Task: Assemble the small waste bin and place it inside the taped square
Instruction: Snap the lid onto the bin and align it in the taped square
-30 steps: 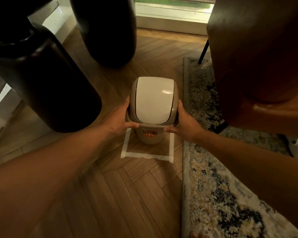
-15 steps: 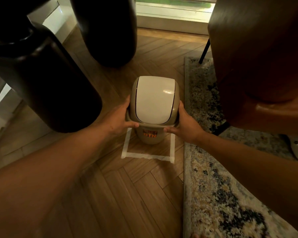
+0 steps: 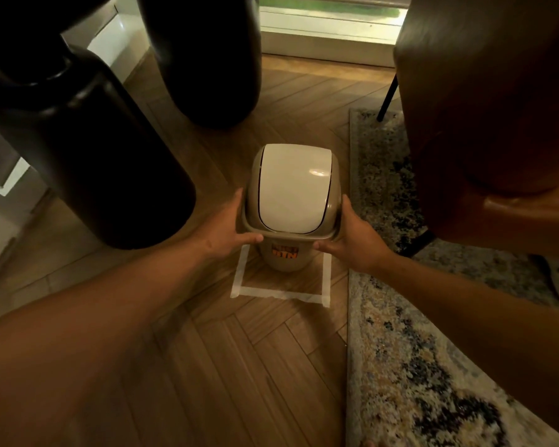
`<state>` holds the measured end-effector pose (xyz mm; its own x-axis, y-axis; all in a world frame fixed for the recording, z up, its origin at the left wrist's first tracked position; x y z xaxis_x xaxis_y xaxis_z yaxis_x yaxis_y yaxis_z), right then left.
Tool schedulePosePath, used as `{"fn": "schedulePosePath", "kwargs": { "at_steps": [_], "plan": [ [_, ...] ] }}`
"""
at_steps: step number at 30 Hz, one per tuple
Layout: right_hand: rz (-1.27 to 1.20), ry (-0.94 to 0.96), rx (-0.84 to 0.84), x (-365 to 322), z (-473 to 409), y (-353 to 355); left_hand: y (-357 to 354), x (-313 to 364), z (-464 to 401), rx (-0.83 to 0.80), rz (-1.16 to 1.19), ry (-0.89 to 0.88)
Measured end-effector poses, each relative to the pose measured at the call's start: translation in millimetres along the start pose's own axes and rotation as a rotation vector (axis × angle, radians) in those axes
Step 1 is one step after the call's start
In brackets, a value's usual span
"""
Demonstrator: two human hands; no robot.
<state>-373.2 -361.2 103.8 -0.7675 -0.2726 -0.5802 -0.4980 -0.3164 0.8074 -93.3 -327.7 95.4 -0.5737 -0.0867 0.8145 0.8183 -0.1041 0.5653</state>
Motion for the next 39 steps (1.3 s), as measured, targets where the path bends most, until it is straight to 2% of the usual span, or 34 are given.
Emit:
{"fn": "schedulePosePath", "kwargs": {
  "at_steps": [13,27,39],
  "plan": [
    [0.099,0.026,0.025,3,14,0,3,4,13,0.012,-0.161,-0.025],
    [0.071,-0.006,0.017,2,9,0,1,8,13,0.001,-0.111,-0.008],
    [0.048,0.027,-0.006,3,11,2,-1,7,14,-0.006,-0.161,-0.027]
  ]
}}
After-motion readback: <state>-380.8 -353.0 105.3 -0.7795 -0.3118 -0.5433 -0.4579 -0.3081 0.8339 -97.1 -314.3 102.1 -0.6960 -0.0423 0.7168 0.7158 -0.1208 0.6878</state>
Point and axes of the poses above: each hand's wrist, its own z-axis away from the middle knuckle, its own y-axis out of the back of the hand, x = y × z, the point moved 5 cm from there along -z, towards the middle knuckle, and after that the axes turned 9 degrees about z, right-handed, at the moved point
